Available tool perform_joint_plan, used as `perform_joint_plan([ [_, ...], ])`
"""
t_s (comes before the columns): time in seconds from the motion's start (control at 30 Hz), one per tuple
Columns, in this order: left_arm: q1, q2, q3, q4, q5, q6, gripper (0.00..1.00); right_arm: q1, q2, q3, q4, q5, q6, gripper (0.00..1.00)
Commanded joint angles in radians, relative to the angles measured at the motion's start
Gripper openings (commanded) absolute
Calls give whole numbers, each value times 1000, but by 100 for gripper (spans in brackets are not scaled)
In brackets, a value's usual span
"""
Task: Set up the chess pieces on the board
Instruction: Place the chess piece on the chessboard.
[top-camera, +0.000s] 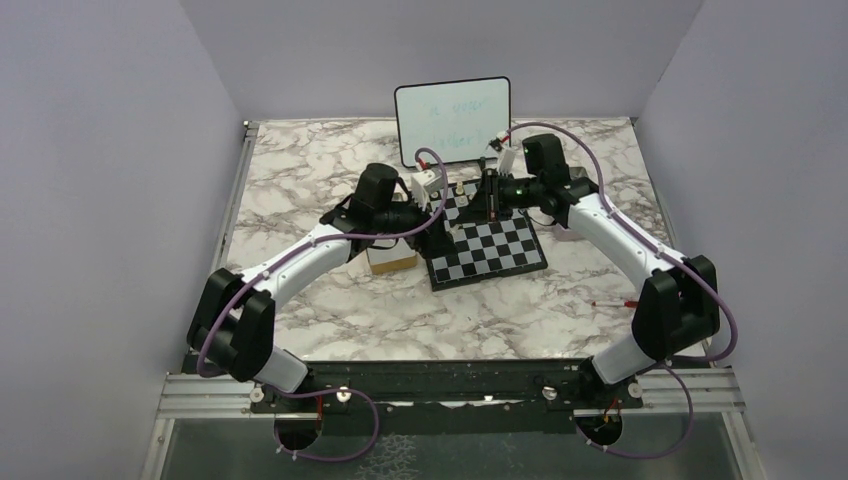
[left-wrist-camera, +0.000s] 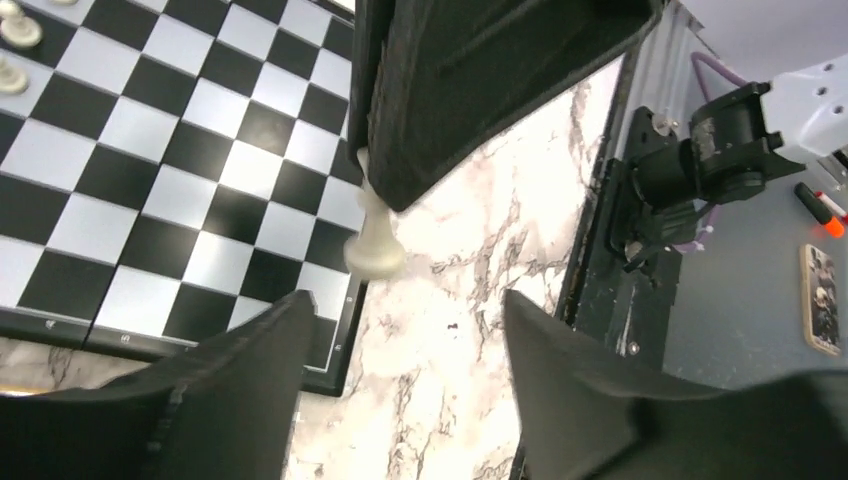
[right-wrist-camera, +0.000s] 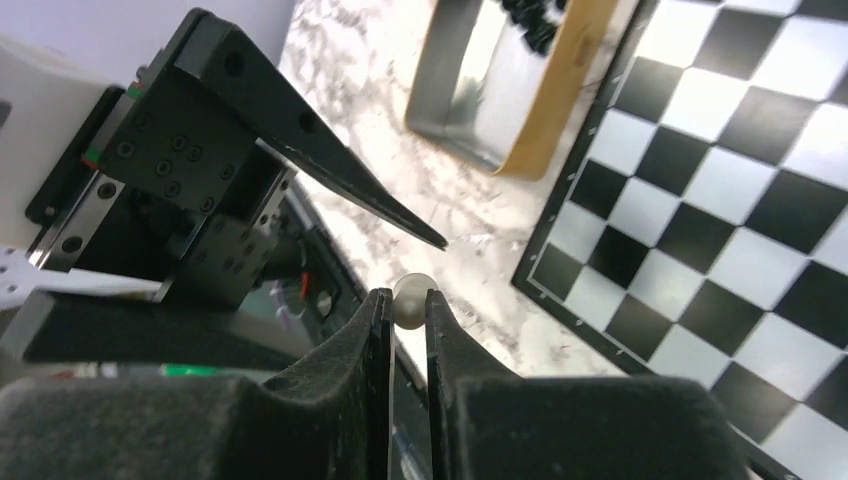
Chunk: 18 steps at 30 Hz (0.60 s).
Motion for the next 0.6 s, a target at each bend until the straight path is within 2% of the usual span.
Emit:
perform_joint_plan([
  [0.0, 5, -54, 17, -98, -119, 19, 79, 8, -48, 5, 80, 231, 4, 16],
  [0.03, 8, -60, 15, -109, -143, 14, 83, 8, -45, 6, 91, 281, -1, 16],
  [0.1, 22, -76, -2, -125, -187, -10, 98, 8, -37, 5, 129, 361, -24, 16],
  [0.4, 207, -167, -69, -183, -232, -129, 99, 8, 113, 77, 262, 672, -229, 15],
  [0.57, 224, -268, -161, -189, -340, -129, 99, 10, 206, 143, 284, 774, -305, 15],
])
